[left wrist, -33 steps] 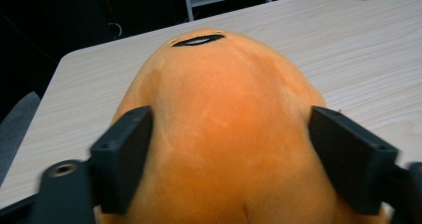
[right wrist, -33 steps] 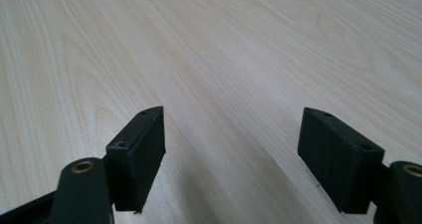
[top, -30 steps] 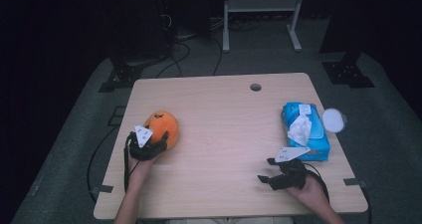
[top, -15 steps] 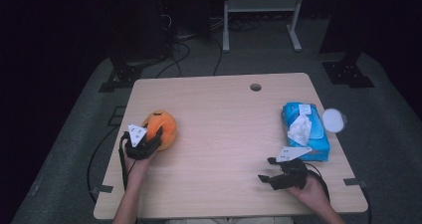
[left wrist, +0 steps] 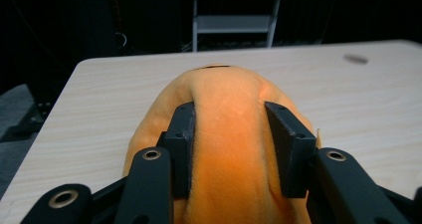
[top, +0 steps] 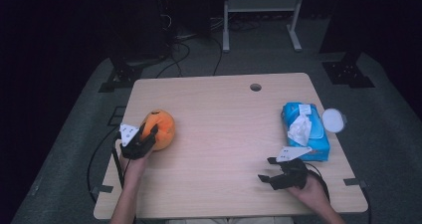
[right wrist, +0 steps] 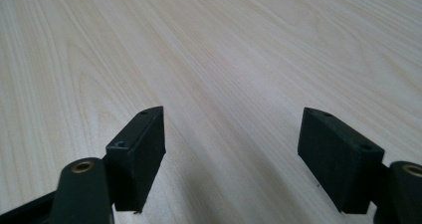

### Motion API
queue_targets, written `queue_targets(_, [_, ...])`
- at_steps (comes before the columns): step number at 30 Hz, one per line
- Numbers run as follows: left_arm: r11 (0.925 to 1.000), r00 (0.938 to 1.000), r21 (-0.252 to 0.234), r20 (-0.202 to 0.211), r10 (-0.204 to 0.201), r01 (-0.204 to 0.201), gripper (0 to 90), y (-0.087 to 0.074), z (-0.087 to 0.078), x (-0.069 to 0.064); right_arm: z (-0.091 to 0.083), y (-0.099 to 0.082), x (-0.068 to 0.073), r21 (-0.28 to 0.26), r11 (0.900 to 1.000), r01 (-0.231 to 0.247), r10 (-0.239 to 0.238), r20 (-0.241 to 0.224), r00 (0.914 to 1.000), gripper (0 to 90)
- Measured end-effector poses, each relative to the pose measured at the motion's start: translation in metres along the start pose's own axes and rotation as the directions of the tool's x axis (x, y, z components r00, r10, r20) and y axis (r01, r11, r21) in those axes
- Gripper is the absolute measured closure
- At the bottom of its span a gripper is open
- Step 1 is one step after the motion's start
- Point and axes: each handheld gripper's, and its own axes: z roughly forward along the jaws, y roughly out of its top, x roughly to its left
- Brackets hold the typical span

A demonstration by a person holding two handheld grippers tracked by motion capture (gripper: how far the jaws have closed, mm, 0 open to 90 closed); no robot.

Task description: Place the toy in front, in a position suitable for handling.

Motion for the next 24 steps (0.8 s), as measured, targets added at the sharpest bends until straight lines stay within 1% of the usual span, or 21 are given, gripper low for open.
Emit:
queue_targets(2, [1.0, 1.0, 0.005, -0.005, 0.004, -0.004, 60.4, 0.0, 0.0, 0.0, 0.0, 0.0, 0.0, -0.001, 1.0, -0.001, 0.001, -0.001, 1.0, 25.6])
queue_targets(4, [1.0, 1.0, 0.008, -0.008, -0.004, 0.004, 60.6, 0.0, 0.0, 0.001, 0.0, 0.0, 0.0, -0.002, 1.0, -0.001, 0.001, -0.002, 1.0, 25.6])
queue_targets(5, [0.9999, 0.9999, 0.009, -0.004, -0.014, 0.014, 60.7, -0.001, 0.0, 0.002, 0.0, 0.0, 0.0, -0.002, 1.0, -0.001, 0.001, -0.002, 1.0, 25.6])
queue_targets(6, [0.9997, 0.9997, 0.006, 0.001, -0.026, 0.026, 60.6, -0.001, 0.0, 0.002, 0.0, 0.0, 0.0, -0.001, 1.0, 0.0, 0.0, -0.001, 1.0, 25.6])
queue_targets(7, [0.9992, 0.9992, -0.012, 0.014, -0.038, 0.039, 60.6, 0.003, -0.004, 0.002, 0.0, 0.0, 0.0, -0.002, 1.0, 0.0, 0.0, 0.0, 1.0, 25.6])
queue_targets(9, [0.9988, 0.9987, -0.036, 0.04, -0.031, 0.033, 60.5, 0.008, -0.008, -0.003, -0.001, 0.001, 0.0, -0.006, 1.0, 0.001, -0.001, 0.002, 1.0, 25.6])
queue_targets(10, [0.9988, 0.9987, -0.036, 0.04, -0.031, 0.033, 60.5, 0.008, -0.008, -0.003, -0.001, 0.001, 0.0, -0.006, 1.0, 0.001, -0.001, 0.002, 1.0, 25.6])
queue_targets(11, [0.9984, 0.998, -0.047, 0.056, -0.029, 0.032, 60.5, 0.011, -0.01, -0.006, -0.002, 0.001, 0.0, -0.008, 1.0, 0.003, -0.003, 0.004, 1.0, 25.6])
queue_targets(12, [0.9977, 0.9956, -0.062, 0.091, -0.02, 0.026, 60.3, 0.015, -0.012, -0.014, -0.003, 0.001, -0.002, -0.017, 0.9998, -0.006, 0.006, 0.007, 1.0, 25.6])
queue_targets(13, [0.9974, 0.9938, -0.068, 0.11, -0.017, 0.024, 60.3, 0.017, -0.013, -0.019, -0.004, 0.001, -0.002, -0.019, 0.9998, -0.008, 0.009, 0.01, 0.9999, 25.6])
queue_targets(15, [0.9967, 0.9879, -0.076, 0.154, -0.014, 0.026, 60.2, 0.021, -0.014, -0.029, -0.007, 0.001, -0.004, -0.028, 0.9995, -0.012, 0.012, 0.014, 0.9998, 25.6])
queue_targets(16, [0.9965, 0.984, -0.081, 0.178, -0.007, 0.022, 60.1, 0.022, -0.015, -0.034, -0.008, 0.001, -0.004, -0.034, 0.9993, -0.015, 0.016, 0.017, 0.9997, 25.6])
queue_targets(17, [0.9965, 0.984, -0.081, 0.178, -0.007, 0.022, 60.1, 0.022, -0.015, -0.034, -0.01, 0.001, -0.005, -0.039, 0.9992, -0.012, 0.013, 0.021, 0.9997, 25.6])
queue_targets(18, [0.9963, 0.9747, -0.084, 0.224, 0.004, 0.015, 60.0, 0.025, -0.016, -0.047, -0.011, 0.001, -0.006, -0.044, 0.9989, -0.015, 0.017, 0.024, 0.9996, 25.6])
queue_targets(19, [0.9963, 0.9747, -0.084, 0.224, 0.004, 0.015, 59.9, 0.025, -0.016, -0.047, -0.011, 0.001, -0.006, -0.044, 0.9989, -0.015, 0.017, 0.024, 0.9996, 25.6])
queue_targets(20, [0.9961, 0.968, -0.088, 0.251, 0.012, 0.01, 59.9, 0.027, -0.017, -0.054, -0.013, 0.001, -0.006, -0.05, 0.9986, -0.018, 0.019, 0.027, 0.9995, 25.6])
queue_targets(21, [0.996, 0.9571, -0.089, 0.289, 0.022, 0.004, 59.8, 0.028, -0.017, -0.066, -0.017, 0.001, -0.008, -0.062, 0.9979, -0.022, 0.024, 0.033, 0.9992, 25.6])
queue_targets(22, [0.9963, 0.9494, -0.086, 0.313, 0.022, 0.005, 59.8, 0.027, -0.015, -0.073, -0.018, 0.001, -0.009, -0.067, 0.9975, -0.025, 0.027, 0.036, 0.999, 25.6])
queue_targets(23, [0.9963, 0.9494, -0.086, 0.313, 0.022, 0.005, 59.8, 0.027, -0.015, -0.073, -0.018, 0.001, -0.009, -0.067, 0.9975, -0.025, 0.027, 0.036, 0.999, 25.6])
queue_targets(24, [0.9969, 0.9409, -0.078, 0.338, 0.024, 0.003, 59.8, 0.026, -0.014, -0.08, -0.02, 0.0, -0.01, -0.07, 0.9972, -0.028, 0.031, 0.037, 0.9988, 25.6])
